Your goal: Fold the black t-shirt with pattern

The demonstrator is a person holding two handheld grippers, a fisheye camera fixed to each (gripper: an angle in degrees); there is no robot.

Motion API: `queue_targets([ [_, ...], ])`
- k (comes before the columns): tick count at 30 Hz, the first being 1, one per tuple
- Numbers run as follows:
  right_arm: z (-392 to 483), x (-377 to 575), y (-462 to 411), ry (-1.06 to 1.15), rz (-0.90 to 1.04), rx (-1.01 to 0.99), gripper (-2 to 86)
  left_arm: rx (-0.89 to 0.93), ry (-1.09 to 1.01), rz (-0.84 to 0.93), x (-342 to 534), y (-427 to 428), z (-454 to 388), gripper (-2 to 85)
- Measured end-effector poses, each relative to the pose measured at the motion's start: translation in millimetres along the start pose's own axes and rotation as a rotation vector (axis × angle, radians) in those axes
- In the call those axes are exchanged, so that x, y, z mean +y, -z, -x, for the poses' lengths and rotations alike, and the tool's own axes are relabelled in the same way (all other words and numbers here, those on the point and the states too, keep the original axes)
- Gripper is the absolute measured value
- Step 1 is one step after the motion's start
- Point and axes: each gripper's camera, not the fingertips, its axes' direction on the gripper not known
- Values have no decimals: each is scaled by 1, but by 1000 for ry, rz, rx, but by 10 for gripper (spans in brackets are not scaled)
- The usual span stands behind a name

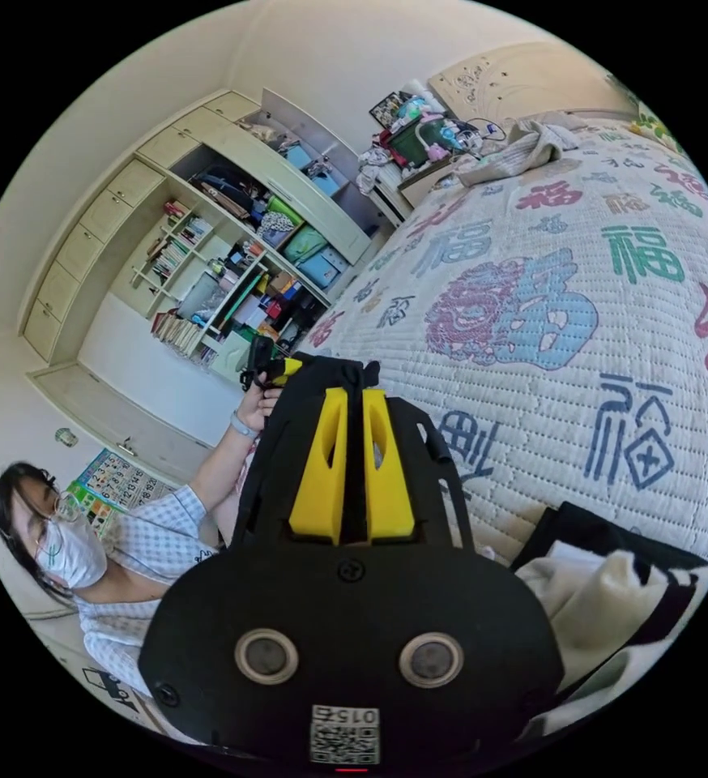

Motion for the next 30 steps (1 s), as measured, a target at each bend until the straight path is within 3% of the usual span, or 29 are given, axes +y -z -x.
queue_targets([
  [4, 44, 13, 16, 140, -86, 35, 28, -18, -178, -12, 11, 16, -51, 14],
  [9, 83, 39, 7, 267, -92, 216, 34, -199, -367, 17, 35, 15, -108, 12],
  [15, 114, 109, 11, 378, -71, 155, 33, -197, -549, -8, 110, 2, -141, 11],
  [24, 189, 263, -9, 749, 57, 222, 35, -163, -932, 143, 279, -33, -221, 11],
  [30, 215, 329, -67, 843, 380, 322, 36, -292, -1092, 304, 396, -63, -227, 12],
])
